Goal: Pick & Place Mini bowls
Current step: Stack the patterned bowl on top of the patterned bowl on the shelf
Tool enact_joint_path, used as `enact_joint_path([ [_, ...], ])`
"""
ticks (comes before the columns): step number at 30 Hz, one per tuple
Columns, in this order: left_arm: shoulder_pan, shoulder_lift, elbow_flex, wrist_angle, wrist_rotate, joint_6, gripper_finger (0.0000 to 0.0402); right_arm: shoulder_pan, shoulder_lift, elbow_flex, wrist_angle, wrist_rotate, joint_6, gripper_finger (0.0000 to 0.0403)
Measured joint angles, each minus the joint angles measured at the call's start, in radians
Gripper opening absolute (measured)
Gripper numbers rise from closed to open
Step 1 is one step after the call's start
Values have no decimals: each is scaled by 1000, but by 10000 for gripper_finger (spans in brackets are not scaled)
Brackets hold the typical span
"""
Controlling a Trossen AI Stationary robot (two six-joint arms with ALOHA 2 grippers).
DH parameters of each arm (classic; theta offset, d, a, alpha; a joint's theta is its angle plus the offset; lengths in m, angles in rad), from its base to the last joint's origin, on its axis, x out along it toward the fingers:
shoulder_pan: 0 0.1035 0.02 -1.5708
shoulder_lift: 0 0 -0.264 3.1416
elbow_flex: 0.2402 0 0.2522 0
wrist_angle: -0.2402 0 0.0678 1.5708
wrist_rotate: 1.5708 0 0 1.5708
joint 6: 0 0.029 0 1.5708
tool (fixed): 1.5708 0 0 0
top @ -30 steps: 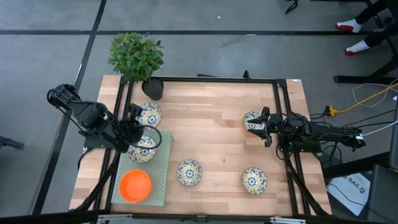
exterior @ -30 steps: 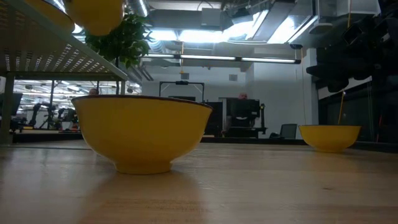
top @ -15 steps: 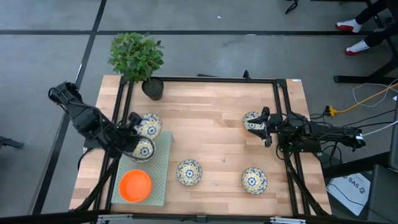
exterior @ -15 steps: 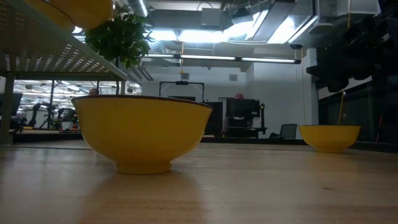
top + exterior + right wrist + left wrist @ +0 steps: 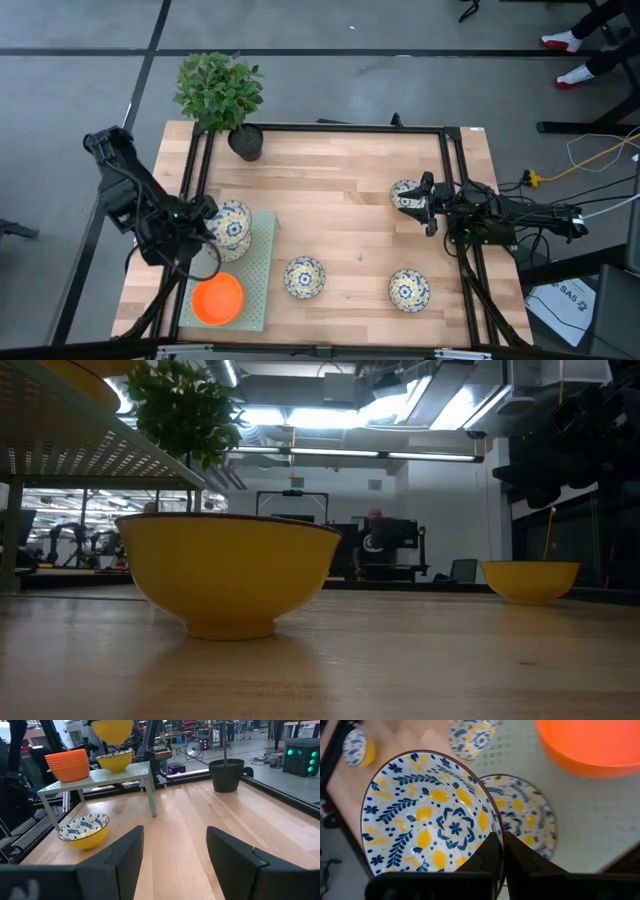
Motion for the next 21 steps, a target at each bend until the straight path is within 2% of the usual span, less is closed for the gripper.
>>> enact_joint_path([
  [13,-47,0,0,-38,61,-88,6,0,0,0,0,0,0,215],
  [21,-89,1,0,-39,73,-71,6,0,0,0,0,0,0,215],
])
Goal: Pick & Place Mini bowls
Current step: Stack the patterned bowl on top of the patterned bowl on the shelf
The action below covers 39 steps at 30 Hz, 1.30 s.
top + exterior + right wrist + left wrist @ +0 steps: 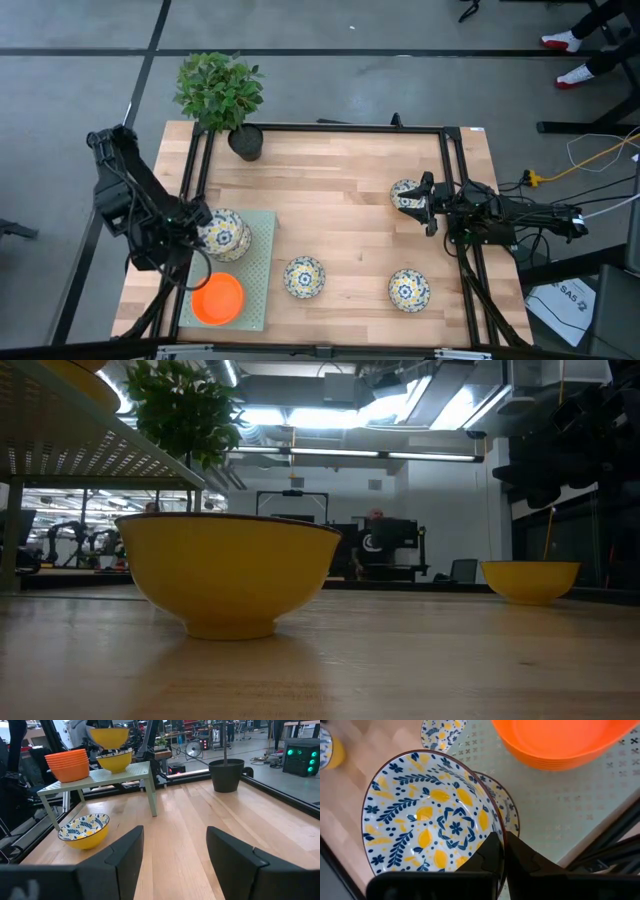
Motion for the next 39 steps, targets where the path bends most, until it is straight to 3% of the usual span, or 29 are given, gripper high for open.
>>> enact_joint_path([
  [20,-25,7,0,0,76,-22,6,0,0,0,0,0,0,215],
  [28,-25,12,0,0,19,-10,6,0,0,0,0,0,0,215],
  [39,-9,44,0,-12,19,21,6,0,0,0,0,0,0,215],
])
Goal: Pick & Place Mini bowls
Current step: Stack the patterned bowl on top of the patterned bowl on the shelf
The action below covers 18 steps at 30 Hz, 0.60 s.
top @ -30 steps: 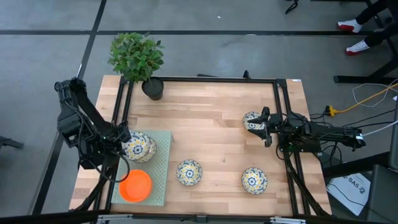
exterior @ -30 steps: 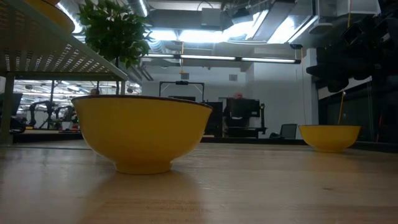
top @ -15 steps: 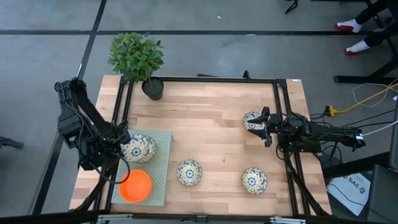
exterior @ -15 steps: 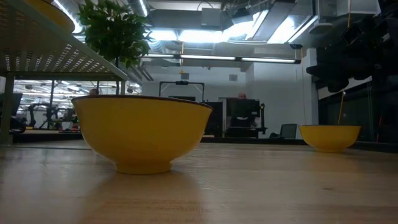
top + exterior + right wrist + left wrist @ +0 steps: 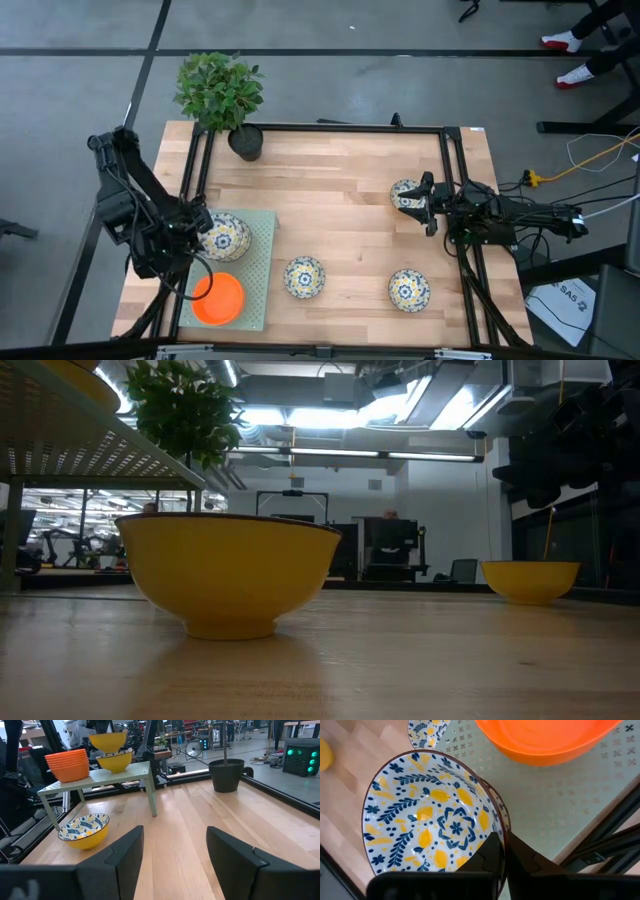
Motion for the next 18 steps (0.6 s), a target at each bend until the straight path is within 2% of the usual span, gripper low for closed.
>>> enact_joint_path([
  [11,68,7,-3,2,4,29,6,0,0,0,0,0,0,215],
  [18,80,8,-50,10,24,43,6,0,0,0,0,0,0,215],
])
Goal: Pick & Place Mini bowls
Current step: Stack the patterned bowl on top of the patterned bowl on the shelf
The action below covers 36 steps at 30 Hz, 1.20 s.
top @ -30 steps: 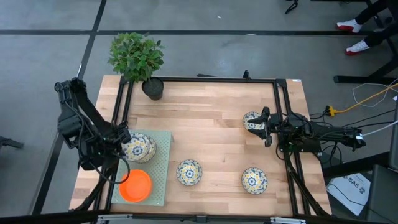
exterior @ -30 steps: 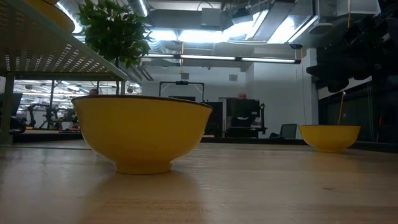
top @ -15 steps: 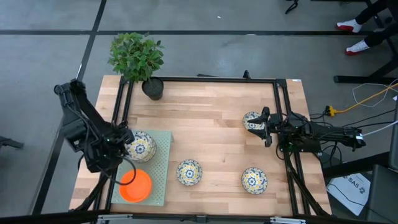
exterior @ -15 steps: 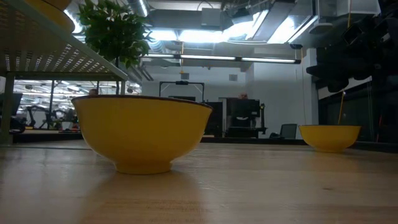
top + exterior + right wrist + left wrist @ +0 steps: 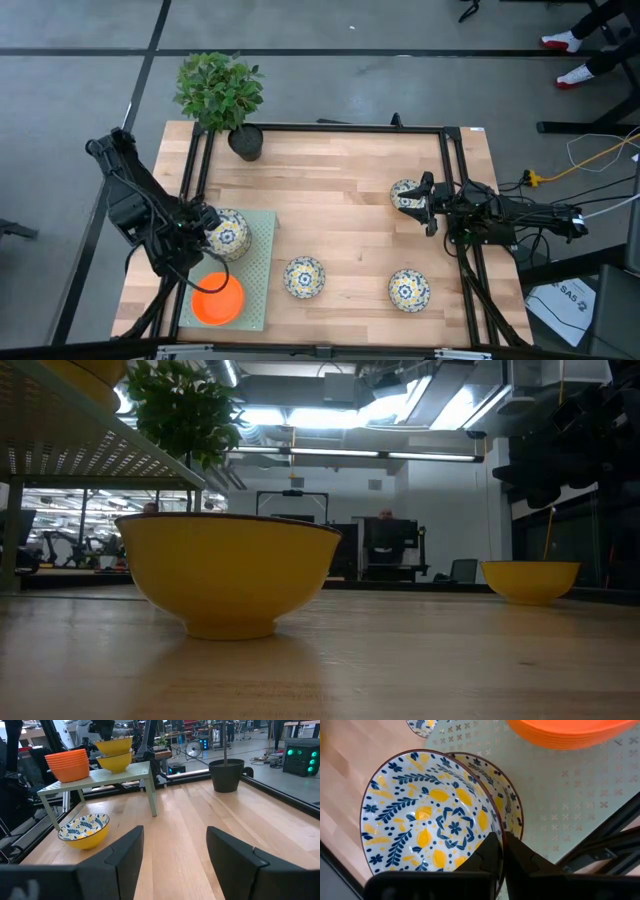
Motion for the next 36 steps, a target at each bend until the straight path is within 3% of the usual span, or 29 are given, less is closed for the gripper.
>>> enact_joint_path([
  [15,18,8,0,4,4,21,6,0,0,0,0,0,0,215],
  [36,18,28,-63,109,-26,-114,7,0,0,0,0,0,0,215],
])
